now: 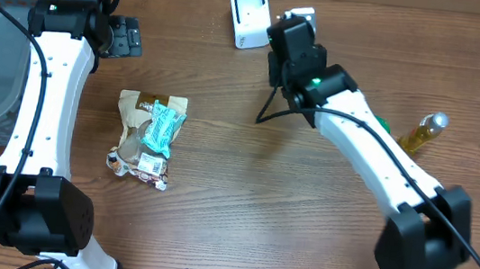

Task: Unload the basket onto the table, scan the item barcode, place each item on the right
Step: 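Present the pack's face to the white scanner window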

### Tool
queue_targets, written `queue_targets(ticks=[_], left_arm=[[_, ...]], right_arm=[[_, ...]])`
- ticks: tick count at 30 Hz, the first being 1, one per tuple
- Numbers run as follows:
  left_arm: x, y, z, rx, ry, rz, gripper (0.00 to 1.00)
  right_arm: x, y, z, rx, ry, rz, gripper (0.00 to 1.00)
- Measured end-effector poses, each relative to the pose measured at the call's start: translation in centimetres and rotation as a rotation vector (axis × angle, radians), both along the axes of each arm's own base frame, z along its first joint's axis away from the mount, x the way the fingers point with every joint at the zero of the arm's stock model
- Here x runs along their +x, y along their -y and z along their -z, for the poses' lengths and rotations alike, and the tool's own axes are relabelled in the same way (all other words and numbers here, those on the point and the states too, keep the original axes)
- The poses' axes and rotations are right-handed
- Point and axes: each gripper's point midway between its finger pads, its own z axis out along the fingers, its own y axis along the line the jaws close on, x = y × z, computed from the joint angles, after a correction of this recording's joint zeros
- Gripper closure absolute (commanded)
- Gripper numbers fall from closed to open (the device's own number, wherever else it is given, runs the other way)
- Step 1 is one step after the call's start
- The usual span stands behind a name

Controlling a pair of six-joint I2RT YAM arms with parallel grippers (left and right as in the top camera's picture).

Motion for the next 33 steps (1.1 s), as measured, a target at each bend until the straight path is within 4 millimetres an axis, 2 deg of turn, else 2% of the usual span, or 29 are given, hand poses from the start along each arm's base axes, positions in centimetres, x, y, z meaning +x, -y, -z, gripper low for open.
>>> queue_targets(ticks=[2,5,9,13,16,22,24,33], left_arm=[[0.0,0.0,0.0,0.0,0.0,0.0,0.0],[0.0,0.0,0.0,0.0,0.0,0.0,0.01],[0.0,0.0,0.0,0.0,0.0,0.0,0.0],[0.0,0.0,0.0,0.0,0.001,0.0,0.0],[0.0,0.0,0.0,0.0,0.0,0.0,0.01],[0.0,0.0,0.0,0.0,0.001,0.0,0.0],[0.0,0.0,0.0,0.0,0.0,0.0,0.0],[0.0,0.0,0.0,0.0,0.001,0.0,0.01]], right_arm=[[1.4,-0.4,-0.5,-0.053,0.07,-0.016,0.96],[3.1,-1.8,-2.8,-0.127,0.204,-0.062,0.96],[3.9,-4.1,-6.1,-0.21,0.352,-0.134,0.96],[4.9,-5.4,-7.6,-0.266,0.451,-0.164,0.96],[6.2,-5.5,-6.9,-0.297,0.487,-0.164,0.96],[8.6,-6.0,-1.5,-0.335,0.462,-0.208,0.96],[9.0,-5.9,-0.4,-0.338,0.459,-0.21,0.96],[10.1,-5.8,-0.9,-0.301,0.507,-0.233,0.96]])
